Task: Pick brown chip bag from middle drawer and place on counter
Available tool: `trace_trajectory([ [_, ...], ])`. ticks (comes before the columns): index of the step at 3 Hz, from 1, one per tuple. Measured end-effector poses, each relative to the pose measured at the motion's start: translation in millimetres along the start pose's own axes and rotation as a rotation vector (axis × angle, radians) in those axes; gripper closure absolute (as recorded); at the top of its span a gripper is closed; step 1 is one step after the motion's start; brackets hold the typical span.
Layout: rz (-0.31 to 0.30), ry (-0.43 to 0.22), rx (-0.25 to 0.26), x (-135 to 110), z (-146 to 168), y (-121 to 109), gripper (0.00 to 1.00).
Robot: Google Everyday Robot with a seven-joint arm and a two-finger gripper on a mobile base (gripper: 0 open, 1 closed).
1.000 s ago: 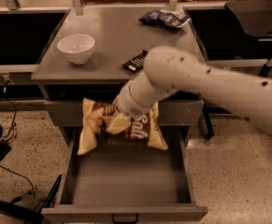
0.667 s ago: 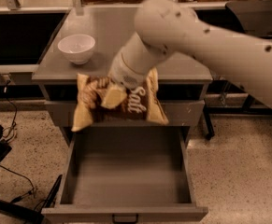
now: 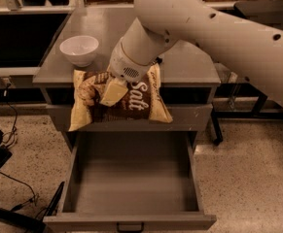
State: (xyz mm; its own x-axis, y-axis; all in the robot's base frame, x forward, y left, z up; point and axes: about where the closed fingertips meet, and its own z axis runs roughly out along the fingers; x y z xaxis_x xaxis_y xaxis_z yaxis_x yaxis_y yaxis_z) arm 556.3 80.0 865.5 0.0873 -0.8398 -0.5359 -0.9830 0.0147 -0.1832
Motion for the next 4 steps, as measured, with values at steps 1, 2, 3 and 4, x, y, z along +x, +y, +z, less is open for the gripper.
trace_trajectory([
  [1,-0.013,0.013,0.027,-3.9,-15.5,-13.0,1.00],
  [2,0.015,0.074,0.137,-2.0,-67.1,-50.8,1.00],
  [3,0.028,0.115,0.298,3.6,-122.8,-103.4,1.00],
  [4,0.030,0.114,0.434,5.4,-149.3,-145.6,1.00],
])
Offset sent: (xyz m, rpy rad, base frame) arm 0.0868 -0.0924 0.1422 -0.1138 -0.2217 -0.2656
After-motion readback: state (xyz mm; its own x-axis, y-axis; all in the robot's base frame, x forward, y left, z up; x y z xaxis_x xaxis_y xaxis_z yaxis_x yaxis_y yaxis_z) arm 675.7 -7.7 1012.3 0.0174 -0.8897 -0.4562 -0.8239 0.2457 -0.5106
